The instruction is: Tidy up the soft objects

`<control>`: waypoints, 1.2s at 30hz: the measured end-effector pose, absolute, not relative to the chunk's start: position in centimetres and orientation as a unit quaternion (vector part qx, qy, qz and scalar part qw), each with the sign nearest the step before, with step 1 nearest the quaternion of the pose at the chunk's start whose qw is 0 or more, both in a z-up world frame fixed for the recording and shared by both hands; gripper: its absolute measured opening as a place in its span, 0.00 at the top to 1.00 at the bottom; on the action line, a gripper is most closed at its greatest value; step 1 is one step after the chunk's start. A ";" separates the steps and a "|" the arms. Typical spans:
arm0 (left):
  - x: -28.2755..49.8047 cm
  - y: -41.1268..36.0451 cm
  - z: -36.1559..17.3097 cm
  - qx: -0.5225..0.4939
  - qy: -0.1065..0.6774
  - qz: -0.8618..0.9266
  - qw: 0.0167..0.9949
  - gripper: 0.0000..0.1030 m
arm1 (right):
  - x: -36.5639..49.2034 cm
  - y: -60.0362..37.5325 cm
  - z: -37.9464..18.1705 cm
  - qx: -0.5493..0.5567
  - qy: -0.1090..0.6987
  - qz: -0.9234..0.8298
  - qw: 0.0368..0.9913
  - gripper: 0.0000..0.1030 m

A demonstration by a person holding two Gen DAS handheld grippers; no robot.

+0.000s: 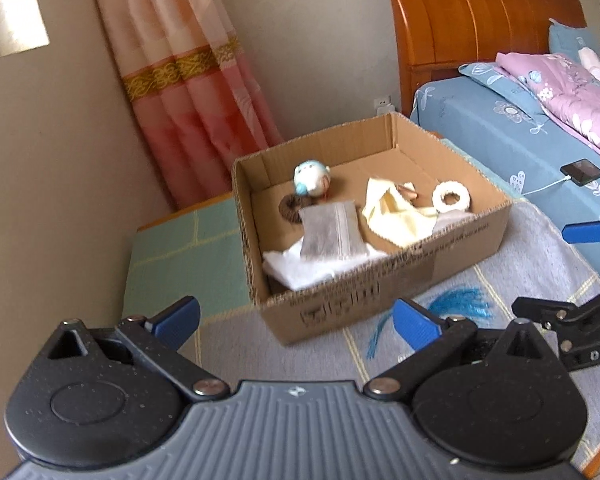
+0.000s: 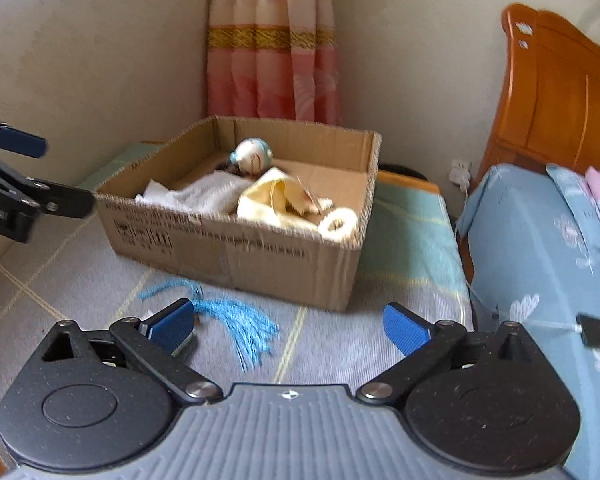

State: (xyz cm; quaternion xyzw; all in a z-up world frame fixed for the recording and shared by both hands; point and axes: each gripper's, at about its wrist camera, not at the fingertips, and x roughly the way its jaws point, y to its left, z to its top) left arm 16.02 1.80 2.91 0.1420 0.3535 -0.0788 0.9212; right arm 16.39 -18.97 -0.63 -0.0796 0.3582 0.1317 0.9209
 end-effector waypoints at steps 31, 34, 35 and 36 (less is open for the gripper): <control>14.2 5.3 -2.4 0.092 0.383 -0.018 0.919 0.01 | 16.2 -11.0 -6.3 -0.065 0.418 0.247 0.872 0.07; 14.4 5.7 -2.5 0.087 0.384 -0.017 0.919 0.01 | 16.3 -10.5 -6.3 -0.073 0.413 0.250 0.873 0.14; 14.4 5.8 -2.6 0.085 0.384 -0.016 0.919 0.01 | 16.3 -10.4 -6.3 -0.073 0.412 0.251 0.873 0.16; 14.4 5.9 -2.6 0.083 0.385 -0.017 0.919 0.01 | 16.3 -10.3 -6.2 -0.076 0.411 0.252 0.873 0.20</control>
